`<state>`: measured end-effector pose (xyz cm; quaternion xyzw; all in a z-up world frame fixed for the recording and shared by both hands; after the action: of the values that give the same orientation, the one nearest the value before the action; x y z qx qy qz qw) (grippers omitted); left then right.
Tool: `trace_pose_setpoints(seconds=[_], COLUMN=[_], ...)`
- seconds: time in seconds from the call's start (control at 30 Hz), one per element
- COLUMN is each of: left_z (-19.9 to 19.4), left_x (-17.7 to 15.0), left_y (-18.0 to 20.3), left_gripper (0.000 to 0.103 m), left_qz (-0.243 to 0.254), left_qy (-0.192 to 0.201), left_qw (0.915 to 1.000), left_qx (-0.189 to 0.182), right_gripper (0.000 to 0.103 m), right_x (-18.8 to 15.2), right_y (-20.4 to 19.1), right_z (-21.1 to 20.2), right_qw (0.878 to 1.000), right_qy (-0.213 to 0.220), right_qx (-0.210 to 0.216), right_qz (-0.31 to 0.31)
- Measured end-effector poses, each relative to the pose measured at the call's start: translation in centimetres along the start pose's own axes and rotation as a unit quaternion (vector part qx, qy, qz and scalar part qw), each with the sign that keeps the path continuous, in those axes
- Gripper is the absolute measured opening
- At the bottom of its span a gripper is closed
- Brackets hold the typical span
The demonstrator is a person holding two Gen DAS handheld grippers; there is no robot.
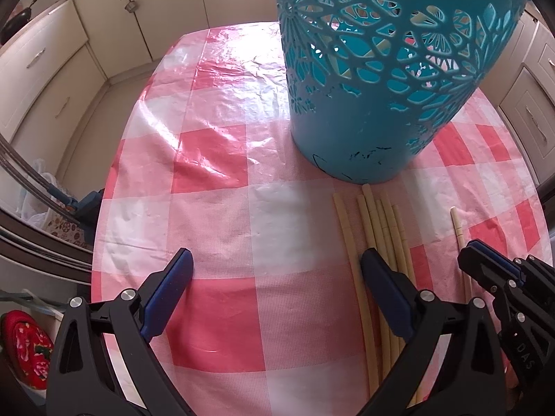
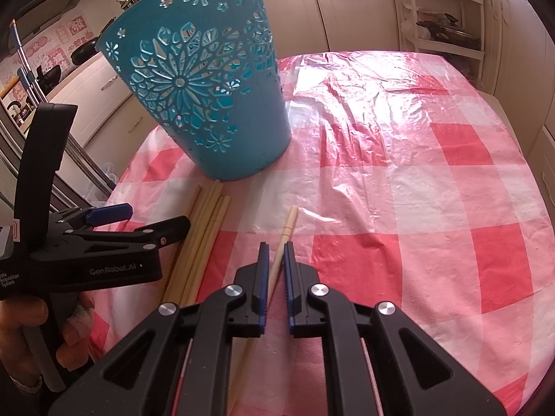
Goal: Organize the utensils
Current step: 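Lower the left tool back to the chopsticks beside the basket, then grasp a chopstick with the left tool and lift it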
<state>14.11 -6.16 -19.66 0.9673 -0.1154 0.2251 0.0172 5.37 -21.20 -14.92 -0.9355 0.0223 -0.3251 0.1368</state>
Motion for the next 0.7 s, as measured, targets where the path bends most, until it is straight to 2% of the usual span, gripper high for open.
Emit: trace_pose_setpoints(seconds=[0.17,0.37,0.67,0.7], left_z=[-0.1,-0.5,-1.3,-1.4], left_x=[-0.1,-0.2,-0.3,-0.3], left_y=[0.3,1.0,1.8,1.9], left_gripper=[0.093,0.086,0.064,0.059], left_qz=[0.005,0.015,0.026,0.028], left_qy=[0.001,0.005,0.015,0.016], left_qw=[1.0000,0.9998,0.9994,0.9993], left_qx=[-0.003,-0.009,-0.018,-0.019], right_gripper=[0.009,0.009,0.009,0.009], right_x=[0.1,0.0,0.1,0.1], right_y=[0.0,0.0,0.0,0.1], right_z=[0.1,0.0,0.0,0.0], right_qw=[1.000,1.000,1.000,1.000], right_qy=[0.000,0.001,0.000,0.001], right_qx=[0.000,0.000,0.001,0.001], right_qz=[0.001,0.001,0.001,0.001])
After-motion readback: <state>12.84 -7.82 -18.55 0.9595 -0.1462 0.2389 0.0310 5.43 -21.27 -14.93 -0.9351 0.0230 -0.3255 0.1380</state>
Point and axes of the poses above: each gripper's, at about its wrist camera, not at the fingertips, and z roughly the way its jaws point, y to its right, x to its top, the point moved 4 cm from there along z, roughly the way its jaws point, and after that the axes turned 2 degrees about -z, right-handed, at the moved point
